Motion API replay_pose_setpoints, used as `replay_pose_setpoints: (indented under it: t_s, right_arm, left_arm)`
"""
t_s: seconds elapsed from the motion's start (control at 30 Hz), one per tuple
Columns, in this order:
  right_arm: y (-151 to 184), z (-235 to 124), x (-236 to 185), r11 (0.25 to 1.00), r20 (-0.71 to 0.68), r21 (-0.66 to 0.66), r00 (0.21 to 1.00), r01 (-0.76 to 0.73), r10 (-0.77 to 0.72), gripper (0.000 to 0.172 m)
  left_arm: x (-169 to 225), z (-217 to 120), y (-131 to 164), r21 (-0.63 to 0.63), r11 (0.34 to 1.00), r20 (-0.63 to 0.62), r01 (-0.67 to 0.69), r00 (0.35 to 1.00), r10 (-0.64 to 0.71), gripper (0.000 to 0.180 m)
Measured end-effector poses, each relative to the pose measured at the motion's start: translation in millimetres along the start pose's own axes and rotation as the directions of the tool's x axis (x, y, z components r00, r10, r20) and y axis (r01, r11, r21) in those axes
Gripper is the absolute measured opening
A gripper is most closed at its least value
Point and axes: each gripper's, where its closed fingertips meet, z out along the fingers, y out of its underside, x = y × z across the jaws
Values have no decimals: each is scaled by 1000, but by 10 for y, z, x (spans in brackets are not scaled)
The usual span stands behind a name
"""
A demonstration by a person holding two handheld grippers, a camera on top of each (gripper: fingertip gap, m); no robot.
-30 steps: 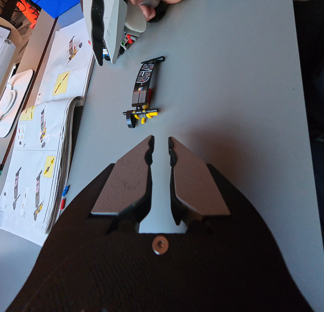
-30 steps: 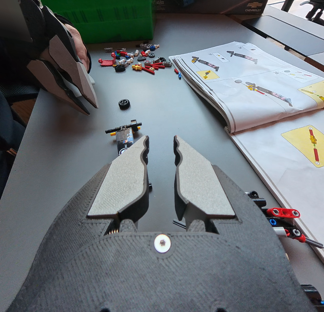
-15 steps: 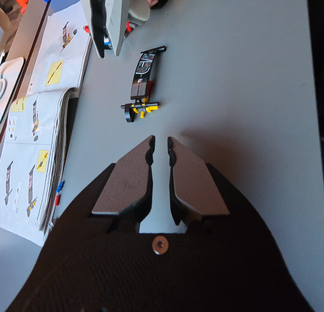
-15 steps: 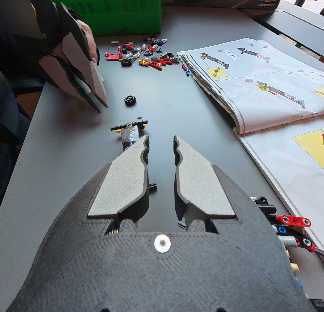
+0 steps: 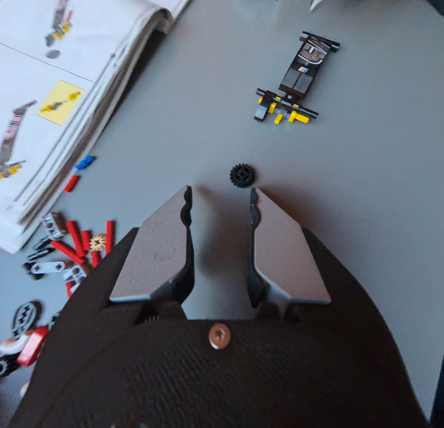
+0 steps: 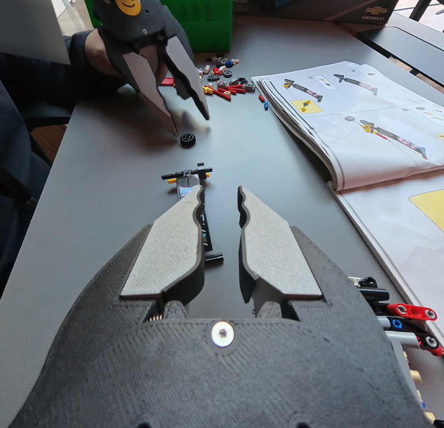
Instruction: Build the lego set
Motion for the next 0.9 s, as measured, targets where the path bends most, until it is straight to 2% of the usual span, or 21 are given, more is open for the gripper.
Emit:
replay_pose_setpoints:
  t_s: [0.37, 0.4, 0.5, 0.7, 0.9]
  right_arm:
    - [-11, 41, -45, 1000, 28, -4, 1000, 3, -3, 24]
    - [-13, 43, -51, 1000, 30, -4, 1000, 4, -4, 24]
    - [-22, 44, -70, 1000, 34, 2, 999, 12, -12, 23]
    - [-24, 41, -65, 1000, 32, 5, 999, 5, -6, 23]
    - [-102, -22, 18, 998, 5, 68, 1000, -19, 19, 19]
  left_arm:
    - [96, 118, -59, 1, 1000, -27, -28, 999, 28, 41]
    - [103, 131, -71, 2, 1000, -29, -30, 999, 30, 39]
    - [153, 154, -96, 4, 998, -37, -59, 998, 59, 19]
    - [166, 161, -134, 4, 988, 31, -152, 988, 152, 19]
    - [249, 6, -422, 153, 946, 116, -285, 956, 269, 19]
